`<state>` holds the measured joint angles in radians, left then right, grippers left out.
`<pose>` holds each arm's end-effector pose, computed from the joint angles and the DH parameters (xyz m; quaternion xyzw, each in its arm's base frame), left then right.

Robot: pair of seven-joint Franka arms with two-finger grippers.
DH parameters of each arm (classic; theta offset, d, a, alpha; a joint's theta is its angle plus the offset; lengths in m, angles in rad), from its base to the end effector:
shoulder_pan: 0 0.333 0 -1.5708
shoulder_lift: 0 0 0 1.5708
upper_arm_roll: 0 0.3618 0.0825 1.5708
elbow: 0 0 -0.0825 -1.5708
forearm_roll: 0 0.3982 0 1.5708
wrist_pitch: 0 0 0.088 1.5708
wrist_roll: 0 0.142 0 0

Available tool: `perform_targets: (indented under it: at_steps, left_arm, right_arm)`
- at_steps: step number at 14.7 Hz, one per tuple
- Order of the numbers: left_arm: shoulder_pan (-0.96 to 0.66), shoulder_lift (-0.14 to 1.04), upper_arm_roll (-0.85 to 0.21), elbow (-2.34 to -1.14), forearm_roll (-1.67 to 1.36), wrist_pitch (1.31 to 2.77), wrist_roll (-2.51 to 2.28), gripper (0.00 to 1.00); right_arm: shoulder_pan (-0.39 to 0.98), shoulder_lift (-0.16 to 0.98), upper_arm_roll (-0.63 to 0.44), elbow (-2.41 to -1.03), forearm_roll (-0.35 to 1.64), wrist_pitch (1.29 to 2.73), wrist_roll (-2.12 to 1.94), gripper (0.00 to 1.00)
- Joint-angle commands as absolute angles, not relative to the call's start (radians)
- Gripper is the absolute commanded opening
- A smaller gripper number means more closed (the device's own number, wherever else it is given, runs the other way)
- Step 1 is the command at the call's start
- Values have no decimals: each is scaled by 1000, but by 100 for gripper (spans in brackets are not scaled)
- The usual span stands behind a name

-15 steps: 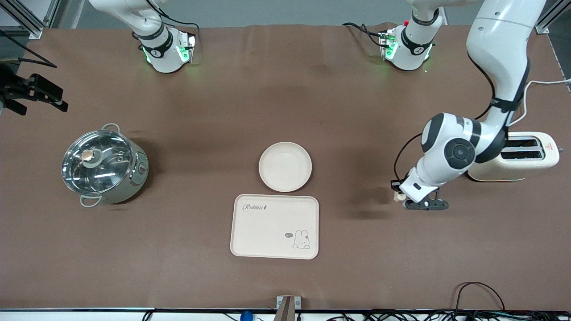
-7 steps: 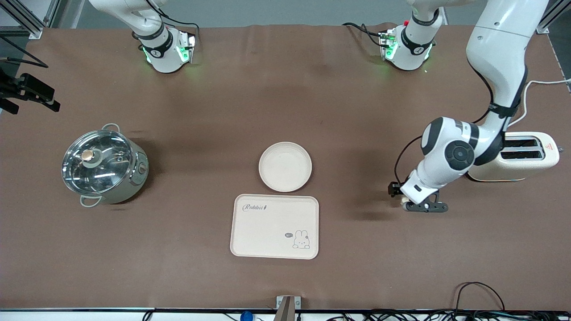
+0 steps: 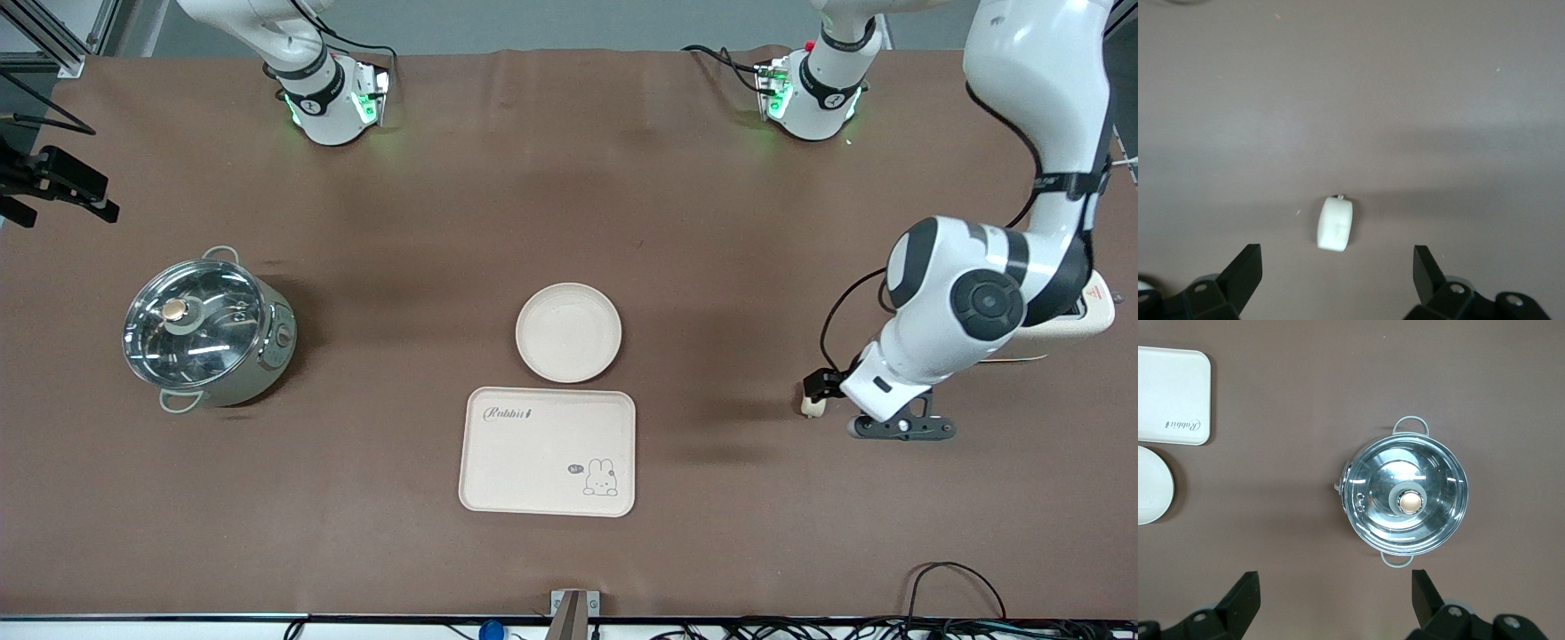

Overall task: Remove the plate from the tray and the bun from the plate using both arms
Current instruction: 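Lower the bun onto the table and open the left gripper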

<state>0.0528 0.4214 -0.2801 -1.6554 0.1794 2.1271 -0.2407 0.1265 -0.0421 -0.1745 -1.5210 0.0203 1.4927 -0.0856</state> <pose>0.6957 -0.1247 0.3807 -0.9989 0.0245 -0.0386 0.0129 0.5457 -0.0256 0.6756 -0.9997 -0.0197 -0.0075 0.0133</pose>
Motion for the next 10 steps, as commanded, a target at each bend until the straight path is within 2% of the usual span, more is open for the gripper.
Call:
perform_targets:
  at_steps: [1,4,7,9,10]
  left_arm:
    - [63,251,-291,-1655,180,1976,-230,100]
    - [61,143,-290,-1586,146,1777,-227,100]
    - [87,63,-284,-1583,137,1675,-175,100]
    - [74,-18,-238,-1620,72,1626,-172,100]
    - [30,-58,-176,-1640,61,1626,-167,100]
  right_arm:
    - [121,-51,-169,-1506,17,1483,-92,100]
    - [114,-49,-172,-1513,17,1447,-113,100]
    - [118,-49,-166,-1506,18,1442,-107,100]
    - [120,-49,-164,-1506,21,1442,-107,100]
    - [120,-49,-164,-1506,21,1443,-107,100]
